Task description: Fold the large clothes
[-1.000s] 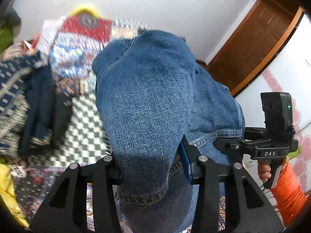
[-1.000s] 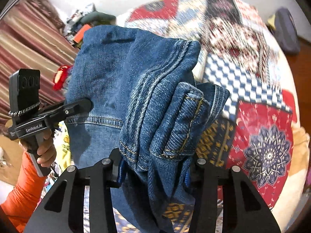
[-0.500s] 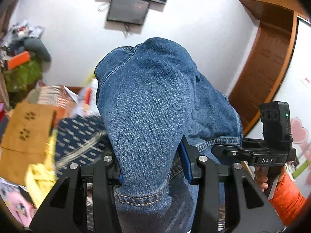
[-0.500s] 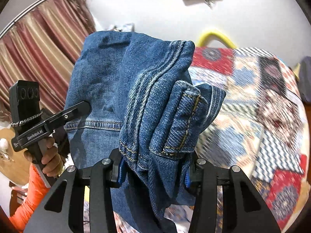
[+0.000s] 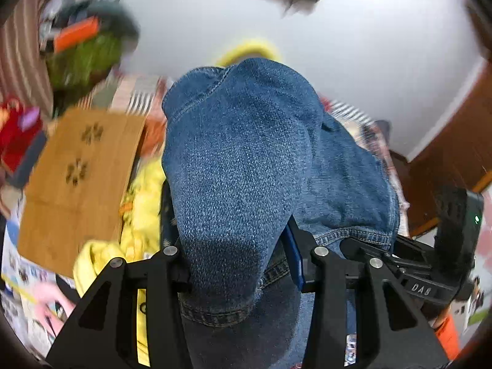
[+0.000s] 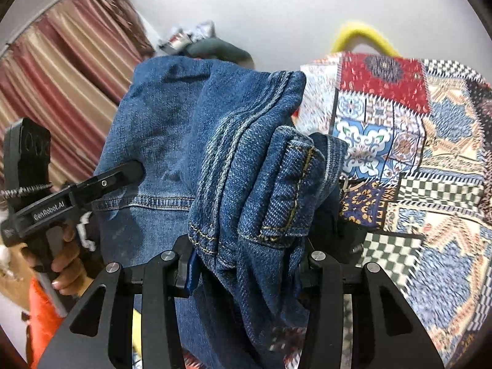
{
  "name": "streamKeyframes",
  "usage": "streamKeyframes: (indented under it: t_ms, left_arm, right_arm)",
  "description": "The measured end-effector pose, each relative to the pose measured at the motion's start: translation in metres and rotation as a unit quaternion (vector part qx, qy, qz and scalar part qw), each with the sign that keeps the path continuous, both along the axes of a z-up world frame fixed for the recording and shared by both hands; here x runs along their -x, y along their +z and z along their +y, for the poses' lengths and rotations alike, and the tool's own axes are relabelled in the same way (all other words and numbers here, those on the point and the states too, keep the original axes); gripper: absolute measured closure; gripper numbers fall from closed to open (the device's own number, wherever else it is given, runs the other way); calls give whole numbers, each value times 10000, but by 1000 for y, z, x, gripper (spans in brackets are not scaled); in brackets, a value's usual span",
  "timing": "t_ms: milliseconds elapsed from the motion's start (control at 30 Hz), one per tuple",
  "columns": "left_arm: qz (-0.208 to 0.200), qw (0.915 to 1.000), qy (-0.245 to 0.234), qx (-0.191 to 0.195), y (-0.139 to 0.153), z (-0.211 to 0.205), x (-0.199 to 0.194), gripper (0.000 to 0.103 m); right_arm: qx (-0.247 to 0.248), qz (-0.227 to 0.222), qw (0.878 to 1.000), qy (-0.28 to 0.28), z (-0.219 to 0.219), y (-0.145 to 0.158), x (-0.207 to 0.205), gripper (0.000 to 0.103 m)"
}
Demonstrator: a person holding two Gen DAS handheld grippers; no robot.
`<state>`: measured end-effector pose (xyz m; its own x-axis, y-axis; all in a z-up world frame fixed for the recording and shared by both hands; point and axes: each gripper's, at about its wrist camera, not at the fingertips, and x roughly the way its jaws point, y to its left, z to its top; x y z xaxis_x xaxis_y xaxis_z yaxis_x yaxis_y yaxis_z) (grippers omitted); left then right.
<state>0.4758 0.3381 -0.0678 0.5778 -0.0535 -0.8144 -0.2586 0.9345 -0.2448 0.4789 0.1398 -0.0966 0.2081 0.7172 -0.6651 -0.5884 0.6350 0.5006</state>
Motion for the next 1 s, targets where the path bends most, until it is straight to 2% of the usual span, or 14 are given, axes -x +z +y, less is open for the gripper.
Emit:
streamKeyframes:
  t_ms: [100,167,233,400,467,633,767,900,1000]
  left_arm:
    - [475,9986,15,-231,-35,19,-20,53]
    - [559,9974,1,-446,-49,20,-24,44]
    - [473,9972,-39,-572,-53,21,-26,40]
    - [336,9962,-62,-797,-39,6,-19,40]
    - [266,9954,10,-924,-37,8,-18,40]
    - [-152,9931,349,-1108,-8,-1,11,40]
    - [-359,9875,81,-1534,4,-21,38,40]
    - [-159,9787,-20,-2048,-9,-33,58,40]
    - [-104,9713,182,-2370,-24,-22,65,26]
  right_arm:
    - [450,129,9989,-45,26,-32,-16,61]
    - [797,1,9968,5,37,-50,-26,54]
    - [963,-111,9953,-5,39,-52,-29,47]
    - [992,419,9942,-52,25,-43,-43,46]
    - [944,499,9942,-117,12,-34,-42,46]
    - [793,-54,9961,-375,-3,0,-21,46]
    - [538,-356,9975,-282,-3,20,-1,46]
    - [578,-508,9970,-32,13,12,16,46]
    - [812,-516,9952,195,30,-13,27,46]
